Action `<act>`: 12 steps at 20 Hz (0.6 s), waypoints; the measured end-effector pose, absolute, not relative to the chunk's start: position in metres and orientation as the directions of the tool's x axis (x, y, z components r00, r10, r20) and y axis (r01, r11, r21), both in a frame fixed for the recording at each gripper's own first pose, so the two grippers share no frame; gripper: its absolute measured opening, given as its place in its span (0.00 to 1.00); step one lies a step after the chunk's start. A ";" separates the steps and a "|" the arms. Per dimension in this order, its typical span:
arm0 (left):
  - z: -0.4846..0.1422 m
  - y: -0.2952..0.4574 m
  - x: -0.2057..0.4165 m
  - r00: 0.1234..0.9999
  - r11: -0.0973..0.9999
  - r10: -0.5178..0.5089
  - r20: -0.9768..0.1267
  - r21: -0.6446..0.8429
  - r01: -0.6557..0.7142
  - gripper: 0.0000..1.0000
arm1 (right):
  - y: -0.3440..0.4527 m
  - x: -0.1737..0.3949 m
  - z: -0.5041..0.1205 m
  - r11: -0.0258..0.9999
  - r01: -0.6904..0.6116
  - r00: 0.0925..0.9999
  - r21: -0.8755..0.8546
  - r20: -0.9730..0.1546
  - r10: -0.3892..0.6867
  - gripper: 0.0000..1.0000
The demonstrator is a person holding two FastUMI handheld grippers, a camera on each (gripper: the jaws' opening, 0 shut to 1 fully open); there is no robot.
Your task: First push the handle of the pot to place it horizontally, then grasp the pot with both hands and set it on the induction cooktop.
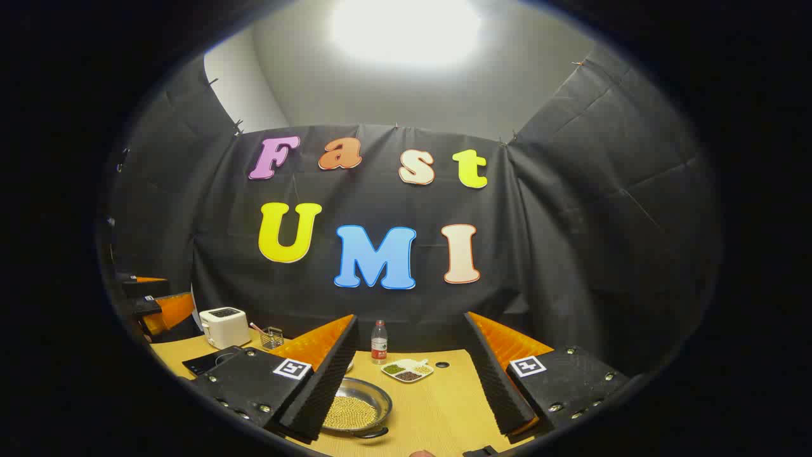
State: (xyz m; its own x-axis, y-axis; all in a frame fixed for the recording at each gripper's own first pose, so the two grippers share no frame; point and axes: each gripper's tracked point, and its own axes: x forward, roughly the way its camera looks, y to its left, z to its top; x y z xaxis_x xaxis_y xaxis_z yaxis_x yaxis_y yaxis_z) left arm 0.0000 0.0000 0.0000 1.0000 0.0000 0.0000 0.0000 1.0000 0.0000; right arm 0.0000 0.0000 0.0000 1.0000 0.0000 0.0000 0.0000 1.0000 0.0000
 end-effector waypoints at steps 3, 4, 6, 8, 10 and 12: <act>-0.001 0.003 -0.001 1.000 1.000 -0.001 0.000 0.012 0.001 0.99 | 0.000 0.002 0.001 1.000 0.003 1.000 0.016 -0.004 -0.003 0.98; -0.002 0.003 -0.001 1.000 1.000 -0.001 -0.004 0.012 0.001 1.00 | 0.000 0.002 0.001 1.000 0.004 1.000 0.016 -0.003 -0.004 0.98; -0.005 0.005 -0.002 1.000 1.000 0.005 -0.012 0.009 -0.005 0.99 | 0.001 0.002 0.000 1.000 0.003 1.000 0.015 -0.005 -0.003 0.98; -0.009 0.008 -0.002 1.000 1.000 0.007 -0.016 0.002 -0.007 0.99 | 0.004 0.004 -0.001 1.000 -0.001 1.000 0.017 -0.005 0.001 0.98; -0.012 0.010 -0.002 1.000 1.000 0.008 -0.022 0.002 -0.008 0.97 | 0.008 0.004 -0.003 1.000 -0.005 1.000 0.018 -0.009 0.005 0.98; -0.011 0.014 -0.002 1.000 1.000 0.014 -0.018 0.005 -0.014 0.99 | 0.011 0.005 -0.005 1.000 -0.004 1.000 0.026 -0.010 0.004 0.98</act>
